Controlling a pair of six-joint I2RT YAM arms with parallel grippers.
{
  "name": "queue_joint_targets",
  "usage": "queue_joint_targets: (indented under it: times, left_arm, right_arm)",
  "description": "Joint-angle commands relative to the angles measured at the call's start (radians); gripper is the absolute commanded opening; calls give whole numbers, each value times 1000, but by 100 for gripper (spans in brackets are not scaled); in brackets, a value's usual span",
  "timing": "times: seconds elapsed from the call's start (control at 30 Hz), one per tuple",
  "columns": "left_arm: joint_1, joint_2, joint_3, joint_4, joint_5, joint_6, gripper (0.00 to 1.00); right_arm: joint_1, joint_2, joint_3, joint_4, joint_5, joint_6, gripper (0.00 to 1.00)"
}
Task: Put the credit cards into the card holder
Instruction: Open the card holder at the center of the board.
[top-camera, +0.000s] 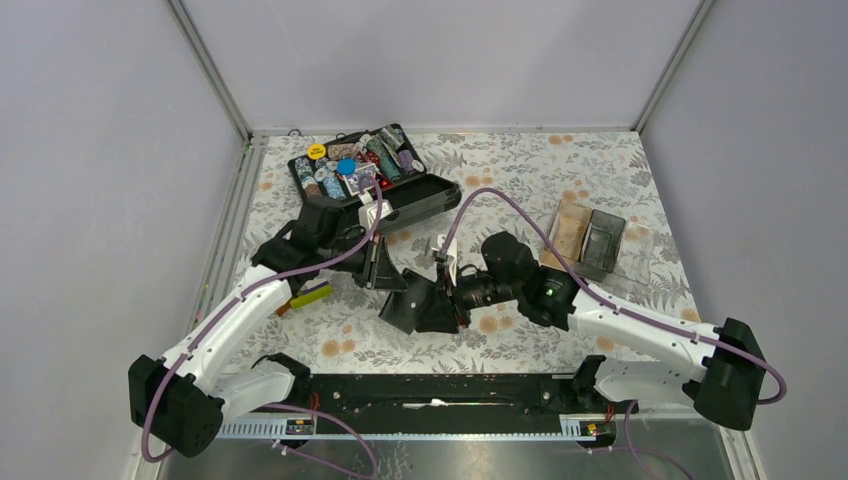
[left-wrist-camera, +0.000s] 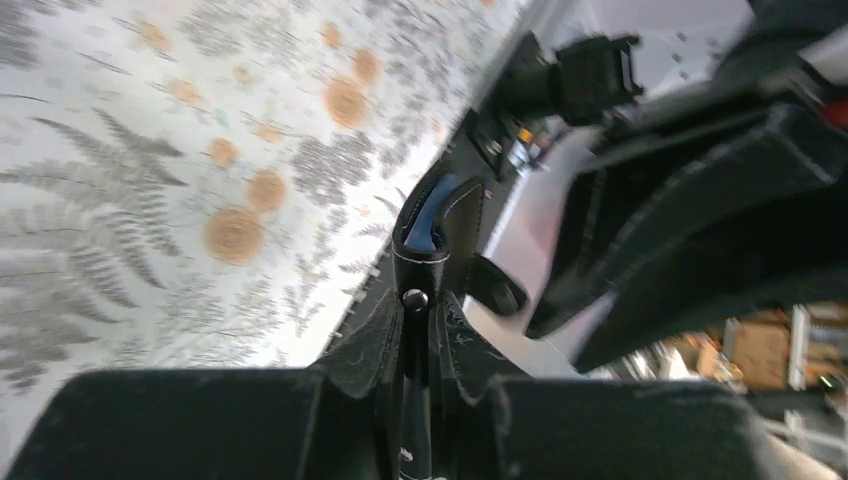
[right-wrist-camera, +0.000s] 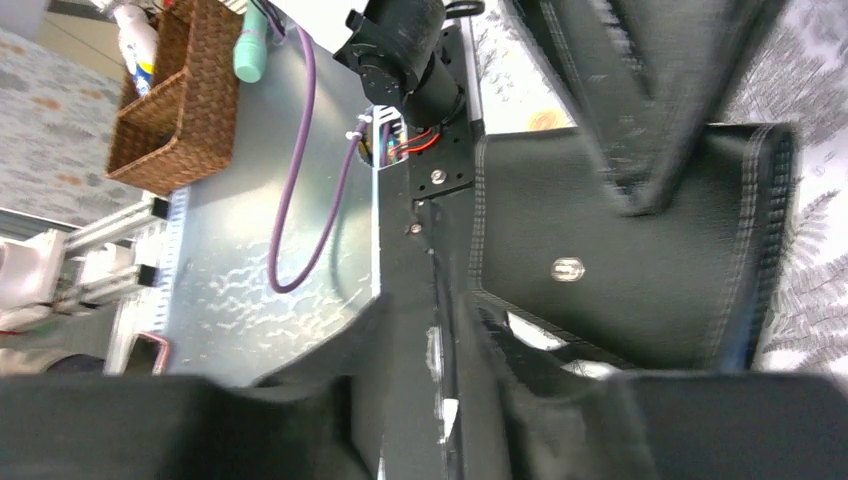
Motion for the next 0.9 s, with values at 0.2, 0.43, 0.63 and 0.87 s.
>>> queue_joint_targets:
  times: [0.2,0.43,0.63,0.87]
  left_arm:
    - [-117,-211,-149,279,-546,-268,0]
    - [-307,-298,-422,511,-936,-612,0]
    - [-429,-239,-546,650,-1122,-768,0]
    - [-464,-162,-610,746,-1158,-798,0]
  right_arm:
    - [33,-210,-32,-15,453,150,69]
    - [33,-266,-169,-21,769,400,64]
    - [33,-207,-210,-14,730,487,50]
    - [34,-93,-258,38,706,567,44]
